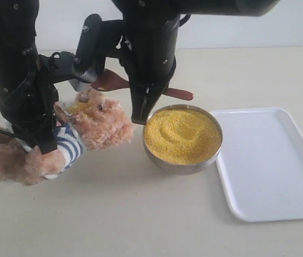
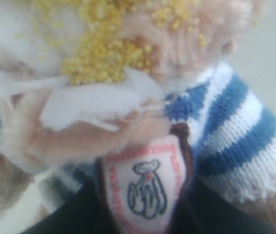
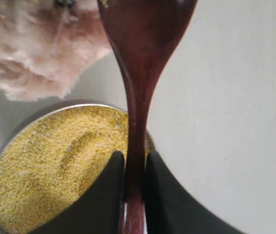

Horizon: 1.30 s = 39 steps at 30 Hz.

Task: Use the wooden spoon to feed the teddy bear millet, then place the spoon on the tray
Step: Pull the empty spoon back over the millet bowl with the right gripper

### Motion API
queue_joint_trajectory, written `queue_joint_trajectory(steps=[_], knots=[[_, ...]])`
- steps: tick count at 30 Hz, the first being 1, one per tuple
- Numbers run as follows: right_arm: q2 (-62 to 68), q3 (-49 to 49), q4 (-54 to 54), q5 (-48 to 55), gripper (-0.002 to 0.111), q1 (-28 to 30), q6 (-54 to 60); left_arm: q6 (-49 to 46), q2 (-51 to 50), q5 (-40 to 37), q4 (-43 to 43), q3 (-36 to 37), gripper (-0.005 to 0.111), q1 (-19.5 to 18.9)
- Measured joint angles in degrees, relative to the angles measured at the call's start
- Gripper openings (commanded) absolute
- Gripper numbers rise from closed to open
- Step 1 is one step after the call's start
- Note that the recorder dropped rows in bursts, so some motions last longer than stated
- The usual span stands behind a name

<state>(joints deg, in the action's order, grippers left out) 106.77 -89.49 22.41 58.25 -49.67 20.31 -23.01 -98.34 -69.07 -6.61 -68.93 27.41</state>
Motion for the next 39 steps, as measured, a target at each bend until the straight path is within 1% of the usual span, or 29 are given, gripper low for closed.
queue_joint_trajectory(steps=[12, 20, 23, 26, 27, 29, 33, 39], knots=[[0.0, 0.0, -9.83, 2.32, 0.0, 7.4, -0.47, 4.23, 0.0, 0.81, -0.85, 0.0, 0.004, 0.0], [0.0, 0.0, -15.35, 5.48, 0.0, 11.39, -3.81, 14.76, 0.0, 3.16, -2.0, 0.0, 0.004, -0.41], [0.0, 0.0, -16.22, 7.45, 0.0, 11.76, -5.36, 20.41, 0.0, 4.98, -2.0, 0.0, 0.004, -3.19], [0.0, 0.0, -16.58, 8.65, 0.0, 11.76, -5.89, 21.63, -0.11, 5.81, -2.0, 0.11, 0.004, -4.88], [0.0, 0.0, -16.58, 9.43, 0.0, 11.87, -5.98, 22.02, -0.11, 7.52, -1.86, 1.05, 0.004, -5.35], [0.0, 0.0, -16.58, 10.19, 0.0, 11.87, -5.98, 22.32, -0.66, 9.72, -1.55, 2.82, 0.004, -5.34], [0.0, 0.0, -16.7, 11.14, 0.0, 11.87, -7.46, 24.1, -3.58, 10.61, -1.14, 5.08, 0.004, -5.34], [0.0, 0.0, -16.84, 11.38, 0.0, 11.87, -7.94, 26.75, -4.38, 12.01, -1.14, 5.33, 0.004, -5.34]])
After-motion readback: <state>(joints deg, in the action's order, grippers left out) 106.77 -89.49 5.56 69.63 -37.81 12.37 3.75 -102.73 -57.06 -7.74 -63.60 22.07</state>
